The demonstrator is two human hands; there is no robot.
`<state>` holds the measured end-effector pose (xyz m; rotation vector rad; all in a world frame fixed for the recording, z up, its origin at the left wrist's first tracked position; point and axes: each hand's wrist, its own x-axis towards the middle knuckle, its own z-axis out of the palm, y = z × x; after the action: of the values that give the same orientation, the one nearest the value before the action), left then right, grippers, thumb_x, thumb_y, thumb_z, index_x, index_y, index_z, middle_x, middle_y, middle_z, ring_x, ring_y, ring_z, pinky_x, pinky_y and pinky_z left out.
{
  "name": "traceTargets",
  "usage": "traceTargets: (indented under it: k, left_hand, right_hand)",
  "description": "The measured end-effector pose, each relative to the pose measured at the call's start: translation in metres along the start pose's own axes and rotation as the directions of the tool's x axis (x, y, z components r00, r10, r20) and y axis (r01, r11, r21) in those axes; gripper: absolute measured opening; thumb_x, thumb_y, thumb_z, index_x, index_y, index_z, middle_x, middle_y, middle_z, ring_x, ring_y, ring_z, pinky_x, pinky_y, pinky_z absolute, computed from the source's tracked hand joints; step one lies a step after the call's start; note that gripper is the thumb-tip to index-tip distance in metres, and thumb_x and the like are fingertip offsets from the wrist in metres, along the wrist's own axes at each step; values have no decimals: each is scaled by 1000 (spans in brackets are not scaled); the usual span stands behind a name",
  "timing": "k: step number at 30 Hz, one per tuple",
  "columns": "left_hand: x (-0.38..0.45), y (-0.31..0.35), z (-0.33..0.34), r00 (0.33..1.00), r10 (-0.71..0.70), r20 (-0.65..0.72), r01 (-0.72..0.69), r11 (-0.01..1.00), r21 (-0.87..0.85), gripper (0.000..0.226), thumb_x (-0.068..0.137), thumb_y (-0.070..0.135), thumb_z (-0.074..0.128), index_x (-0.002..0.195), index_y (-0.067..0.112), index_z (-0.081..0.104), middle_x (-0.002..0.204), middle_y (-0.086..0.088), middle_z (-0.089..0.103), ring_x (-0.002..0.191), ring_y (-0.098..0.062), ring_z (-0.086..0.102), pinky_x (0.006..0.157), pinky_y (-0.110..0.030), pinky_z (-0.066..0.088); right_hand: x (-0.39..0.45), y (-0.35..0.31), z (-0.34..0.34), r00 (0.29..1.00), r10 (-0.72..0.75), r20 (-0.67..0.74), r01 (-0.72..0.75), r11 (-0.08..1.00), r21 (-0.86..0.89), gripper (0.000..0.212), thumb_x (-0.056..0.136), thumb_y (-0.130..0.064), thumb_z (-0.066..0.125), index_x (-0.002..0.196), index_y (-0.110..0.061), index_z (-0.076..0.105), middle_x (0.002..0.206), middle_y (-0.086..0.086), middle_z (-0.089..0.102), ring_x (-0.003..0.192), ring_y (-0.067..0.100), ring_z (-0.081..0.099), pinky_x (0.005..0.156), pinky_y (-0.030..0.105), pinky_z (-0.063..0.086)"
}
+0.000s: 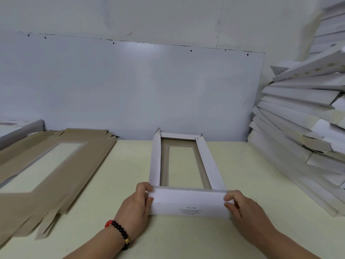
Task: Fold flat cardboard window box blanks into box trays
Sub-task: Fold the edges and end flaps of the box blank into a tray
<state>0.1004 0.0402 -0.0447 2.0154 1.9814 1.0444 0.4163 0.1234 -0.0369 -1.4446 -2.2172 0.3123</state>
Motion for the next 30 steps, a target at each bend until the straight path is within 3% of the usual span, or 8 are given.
traceTargets:
  k: [4, 9, 14, 19, 21, 24, 26, 30]
  left_hand:
    - [3, -2, -1, 999, 50, 17, -50, 999, 11, 10, 99, 19, 43, 101, 29, 43, 79, 12, 52, 70, -2, 46, 62, -12, 33]
    - [4, -8, -1, 988, 46, 145, -54, 997, 55, 27, 94, 36, 56, 119, 32, 50, 101, 7, 52, 90, -5, 51, 75, -4, 32]
    - [6, -5, 1, 983, 115, 142, -132, 984, 117, 31, 95, 33, 54, 124, 24, 55, 108, 12, 48, 105, -7, 46, 83, -4, 29]
    - [7, 0, -1, 984, 151, 94, -163, 978, 128, 23, 91, 31, 57, 112, 21, 59, 113, 11, 33, 83, -4, 45, 72, -5, 30]
    - [9, 2, -2, 982, 159, 104, -174, 971, 163, 23, 92, 33, 55, 112, 22, 58, 122, 12, 33, 86, -8, 46, 76, -14, 35]
    - [14, 5, -4, 975, 159, 155, -195, 947, 255, 25, 95, 36, 48, 115, 25, 57, 120, 12, 49, 95, -13, 45, 83, -21, 36]
    - [15, 8, -4, 971, 151, 184, -204, 928, 313, 27, 97, 39, 43, 118, 28, 55, 118, 12, 52, 95, -14, 43, 83, -22, 35]
    - [14, 12, -3, 965, 145, 219, -214, 916, 339, 29, 96, 41, 41, 121, 31, 51, 118, 13, 51, 94, -15, 43, 84, -22, 36]
  right_hand:
    - [2, 3, 1, 999, -45, 24, 46, 999, -28, 25, 98, -33, 50, 122, -40, 54, 114, -27, 55, 102, -1, 52, 81, 14, 34]
    - [3, 5, 0, 985, -124, 119, 135, 987, -91, 34, 93, -39, 58, 127, -35, 59, 96, -25, 43, 87, 0, 48, 72, 4, 29]
    - [-1, -2, -4, 981, -159, 106, 168, 983, -80, 20, 94, -37, 57, 110, -43, 67, 97, -18, 42, 79, 2, 49, 69, 13, 33]
    - [-2, -7, -6, 967, -236, 95, 252, 936, -247, 15, 93, -39, 58, 96, -32, 71, 101, -17, 46, 92, 6, 46, 79, 27, 30]
    - [-2, -12, -9, 958, -277, 72, 285, 896, -340, 6, 80, -35, 76, 79, -32, 71, 90, -20, 55, 91, 12, 56, 80, 29, 35]
    - [-3, -22, -12, 940, -338, 39, 317, 830, -459, 33, 46, -29, 95, 56, -30, 63, 68, -20, 57, 75, 12, 65, 76, 30, 34]
    - [0, -25, -10, 922, -383, 62, 360, 784, -506, 35, 43, -27, 95, 54, -27, 62, 66, -17, 56, 73, 13, 66, 76, 31, 30]
    - [1, -39, -2, 921, -358, 154, 388, 814, -431, 34, 46, -39, 92, 61, -32, 63, 72, -17, 57, 66, 4, 61, 71, 22, 50]
